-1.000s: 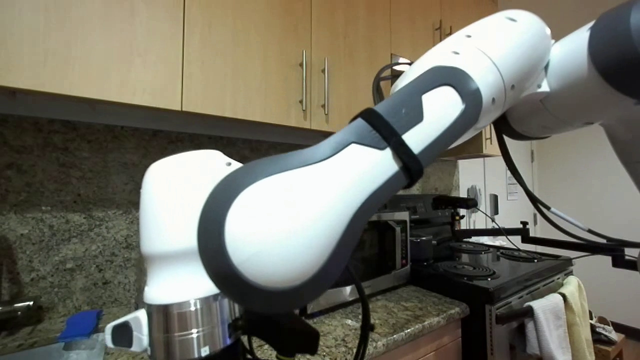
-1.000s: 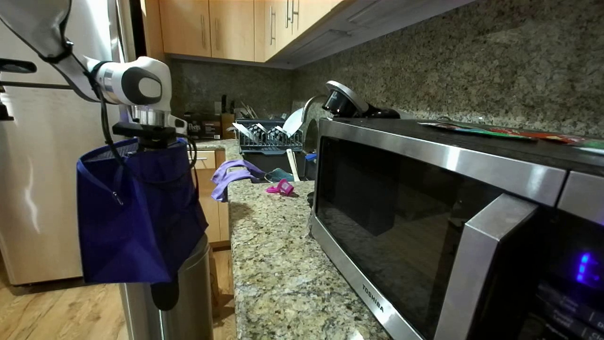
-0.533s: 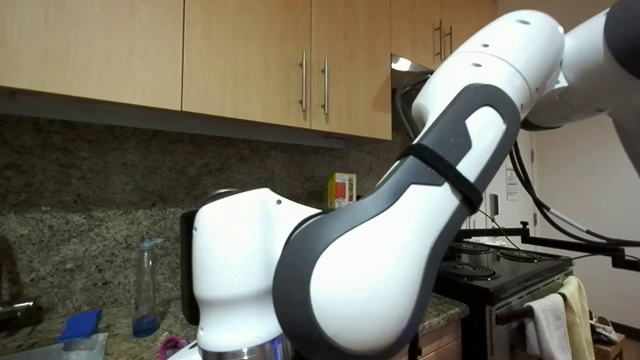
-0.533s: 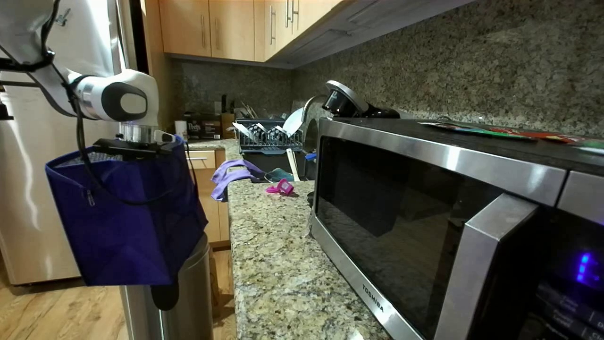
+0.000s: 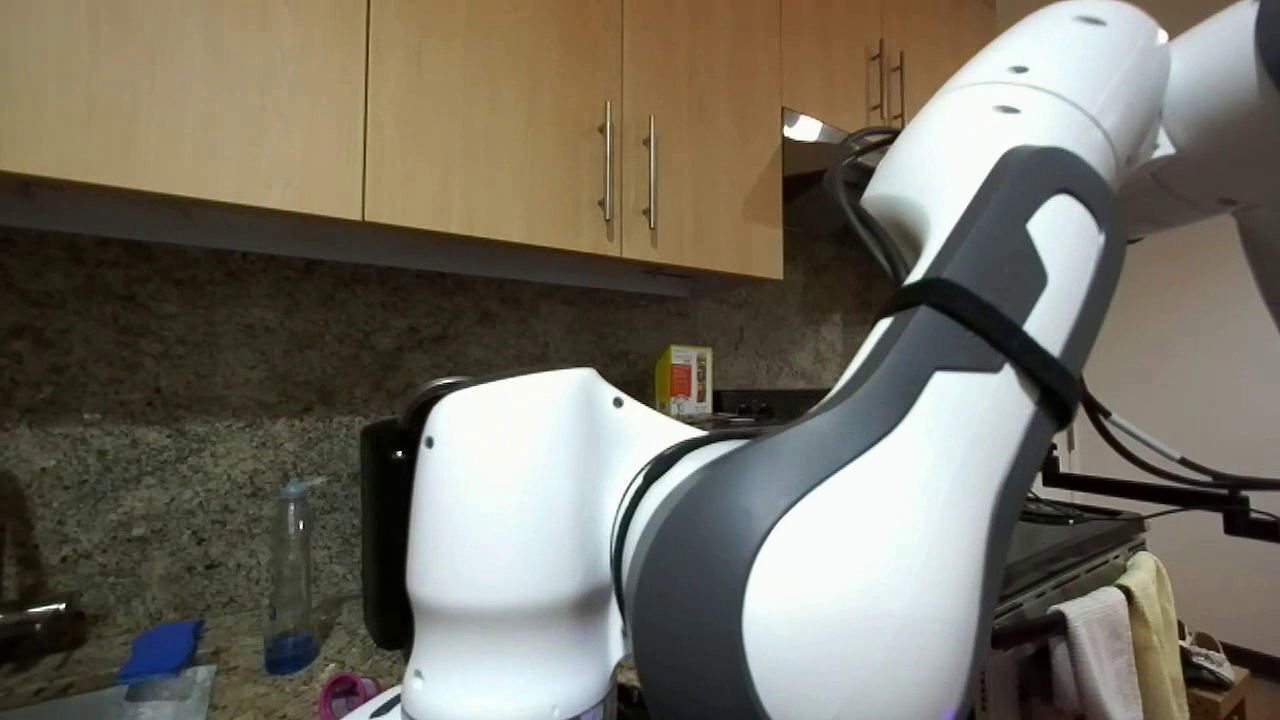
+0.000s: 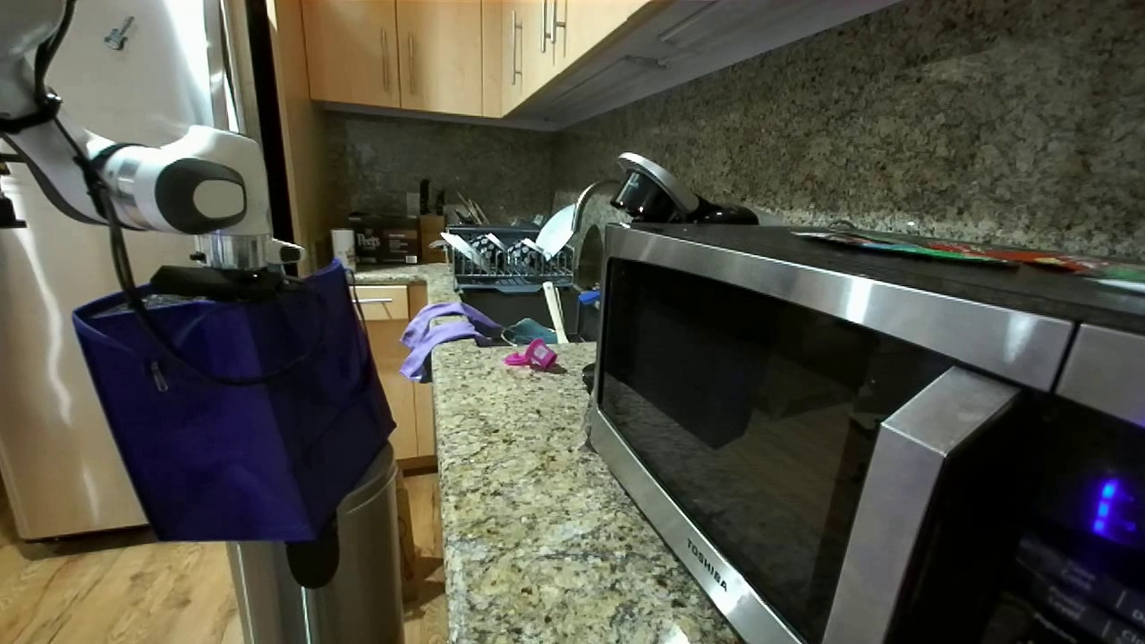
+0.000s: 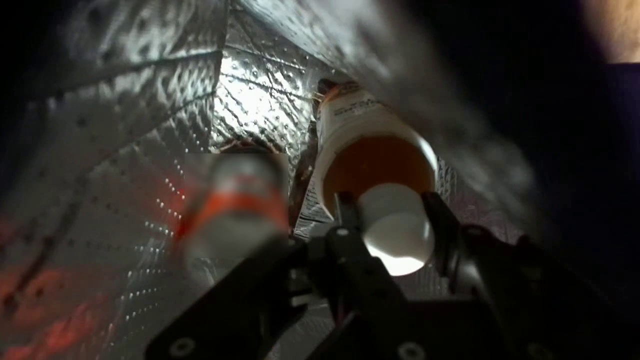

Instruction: Put the white and brown bottle in the blue bag

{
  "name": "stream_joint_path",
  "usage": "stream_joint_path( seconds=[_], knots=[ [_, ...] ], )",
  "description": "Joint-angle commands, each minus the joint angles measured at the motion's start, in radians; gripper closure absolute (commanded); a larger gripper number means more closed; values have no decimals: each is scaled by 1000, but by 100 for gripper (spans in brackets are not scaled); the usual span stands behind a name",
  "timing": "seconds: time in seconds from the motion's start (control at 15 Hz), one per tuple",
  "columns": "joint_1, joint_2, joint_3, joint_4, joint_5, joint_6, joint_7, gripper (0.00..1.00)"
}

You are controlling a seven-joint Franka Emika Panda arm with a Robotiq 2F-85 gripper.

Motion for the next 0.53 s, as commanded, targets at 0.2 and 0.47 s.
stream_joint_path(
  seconds=[0.2, 0.47],
  knots=[
    [-22, -28, 36, -33, 36, 14, -44, 38],
    [-27, -37, 35, -23, 49, 22, -43, 14]
  ],
)
